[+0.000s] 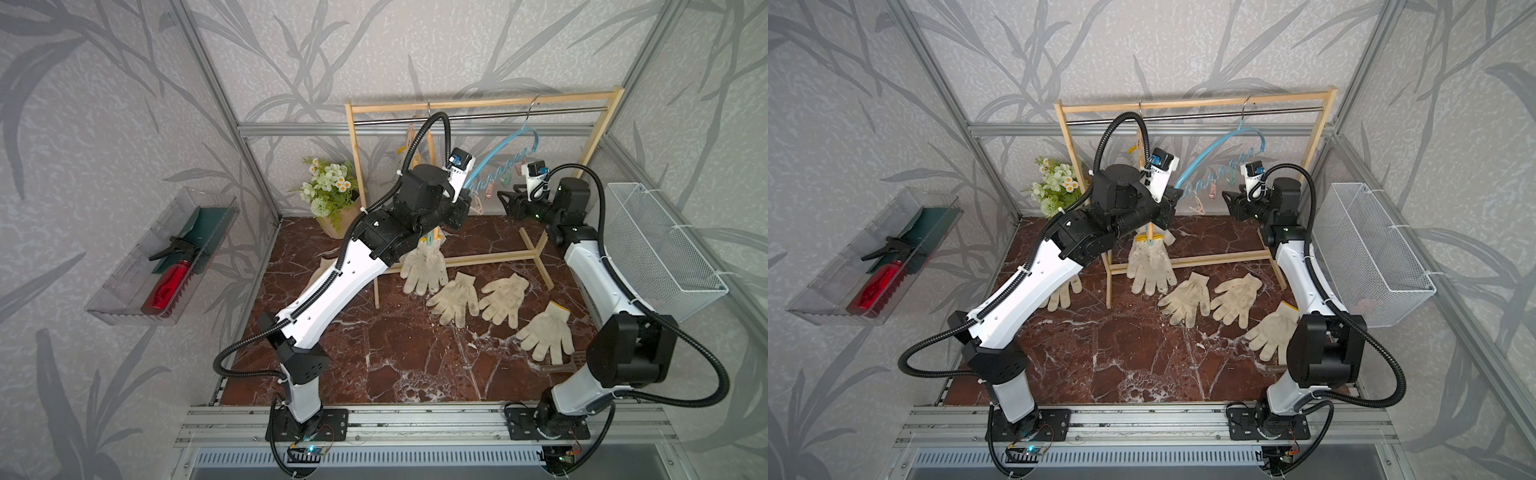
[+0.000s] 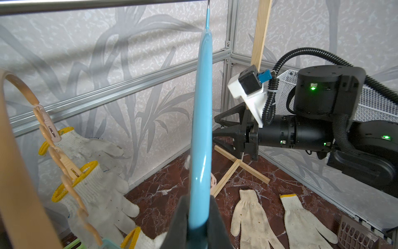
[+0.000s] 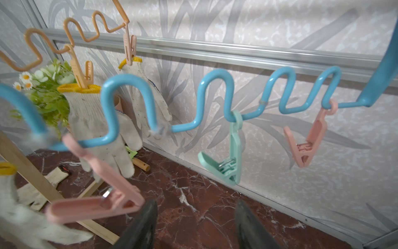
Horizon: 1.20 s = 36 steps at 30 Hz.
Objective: Clip the gloves onto a hanger to dry
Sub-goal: Open the clamp at the hanger.
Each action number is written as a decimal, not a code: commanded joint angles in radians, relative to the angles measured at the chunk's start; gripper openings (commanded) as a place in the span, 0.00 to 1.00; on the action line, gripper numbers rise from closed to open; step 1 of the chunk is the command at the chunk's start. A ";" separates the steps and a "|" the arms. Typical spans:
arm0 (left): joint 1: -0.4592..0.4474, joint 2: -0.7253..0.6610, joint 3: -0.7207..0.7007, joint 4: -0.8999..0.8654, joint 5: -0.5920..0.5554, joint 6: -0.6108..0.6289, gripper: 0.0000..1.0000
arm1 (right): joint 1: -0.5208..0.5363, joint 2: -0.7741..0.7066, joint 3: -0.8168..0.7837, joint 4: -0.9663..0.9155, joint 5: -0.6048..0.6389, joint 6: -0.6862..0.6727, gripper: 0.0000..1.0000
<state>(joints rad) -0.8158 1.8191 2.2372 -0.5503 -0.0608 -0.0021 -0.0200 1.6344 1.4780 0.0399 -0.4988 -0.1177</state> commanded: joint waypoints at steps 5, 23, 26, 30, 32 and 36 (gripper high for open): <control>0.015 -0.001 0.040 -0.020 -0.003 -0.012 0.00 | -0.003 0.066 0.095 0.059 0.012 -0.088 0.58; 0.020 0.004 0.044 -0.028 0.010 -0.012 0.00 | -0.001 0.195 0.270 0.008 -0.090 -0.052 0.45; 0.023 0.005 0.045 -0.028 0.015 -0.013 0.00 | -0.001 0.198 0.276 -0.001 -0.089 -0.062 0.42; 0.022 0.005 0.046 -0.030 0.016 -0.013 0.00 | -0.001 0.195 0.274 -0.002 -0.086 -0.060 0.38; 0.023 0.005 0.046 -0.030 0.016 -0.015 0.00 | -0.001 0.194 0.272 -0.003 -0.083 -0.060 0.37; 0.024 0.005 0.044 -0.031 0.016 -0.015 0.00 | -0.001 0.189 0.263 -0.003 -0.076 -0.061 0.36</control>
<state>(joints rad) -0.8024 1.8191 2.2456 -0.5686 -0.0319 -0.0040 -0.0200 1.8210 1.7218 0.0452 -0.5694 -0.1806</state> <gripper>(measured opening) 0.110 0.363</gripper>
